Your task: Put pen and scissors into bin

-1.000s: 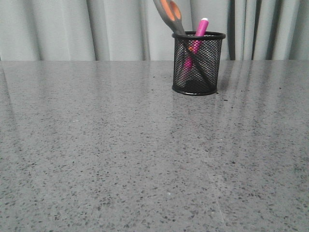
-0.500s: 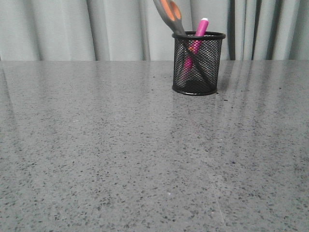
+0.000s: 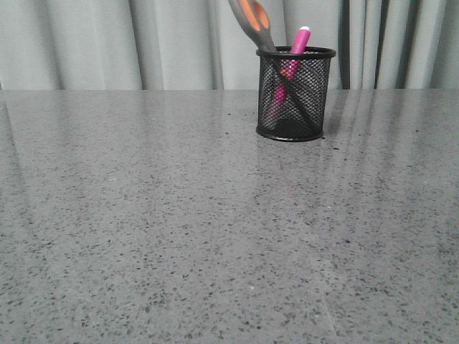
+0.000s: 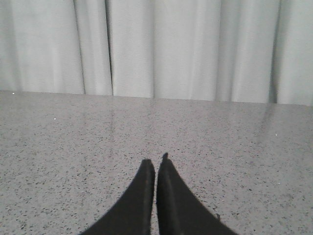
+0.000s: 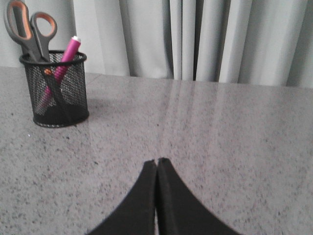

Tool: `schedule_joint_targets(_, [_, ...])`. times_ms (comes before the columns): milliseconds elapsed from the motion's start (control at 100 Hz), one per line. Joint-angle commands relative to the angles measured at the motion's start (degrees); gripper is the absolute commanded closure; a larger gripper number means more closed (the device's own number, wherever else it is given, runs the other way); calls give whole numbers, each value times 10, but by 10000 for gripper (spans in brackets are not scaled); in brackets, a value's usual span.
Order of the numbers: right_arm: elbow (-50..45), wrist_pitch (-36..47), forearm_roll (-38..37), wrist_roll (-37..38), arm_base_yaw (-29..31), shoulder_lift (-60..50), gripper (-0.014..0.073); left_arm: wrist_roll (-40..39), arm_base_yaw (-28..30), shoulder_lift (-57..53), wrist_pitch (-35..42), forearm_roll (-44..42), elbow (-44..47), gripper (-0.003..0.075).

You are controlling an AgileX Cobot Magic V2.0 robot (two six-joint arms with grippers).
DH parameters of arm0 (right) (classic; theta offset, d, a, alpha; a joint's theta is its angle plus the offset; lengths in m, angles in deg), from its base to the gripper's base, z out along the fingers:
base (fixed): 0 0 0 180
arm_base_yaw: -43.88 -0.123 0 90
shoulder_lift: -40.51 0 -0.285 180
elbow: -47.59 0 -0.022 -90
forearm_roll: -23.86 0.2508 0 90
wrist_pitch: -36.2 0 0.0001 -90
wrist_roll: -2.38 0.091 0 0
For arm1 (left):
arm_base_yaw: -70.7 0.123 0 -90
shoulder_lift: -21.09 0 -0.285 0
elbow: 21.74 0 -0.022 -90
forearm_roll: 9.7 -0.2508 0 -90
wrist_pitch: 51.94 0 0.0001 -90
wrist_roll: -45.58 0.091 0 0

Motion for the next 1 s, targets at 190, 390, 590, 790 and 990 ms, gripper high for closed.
schedule_joint_targets(190, [-15, 1, 0, 3, 39, -49, 670, -8, 0, -19, 41, 5, 26, 739])
schedule_joint_targets(390, [-15, -9, 0, 3, 39, -48, 670, -8, 0, -19, 41, 5, 26, 739])
schedule_joint_targets(590, [-15, -6, 0, 3, 39, -48, 670, -8, 0, -19, 41, 5, 26, 739])
schedule_joint_targets(790, [-15, -8, 0, 3, 39, -48, 670, -8, 0, -19, 41, 5, 26, 739])
schedule_joint_targets(990, [-15, -8, 0, 3, 39, -48, 670, -8, 0, -19, 41, 5, 26, 739])
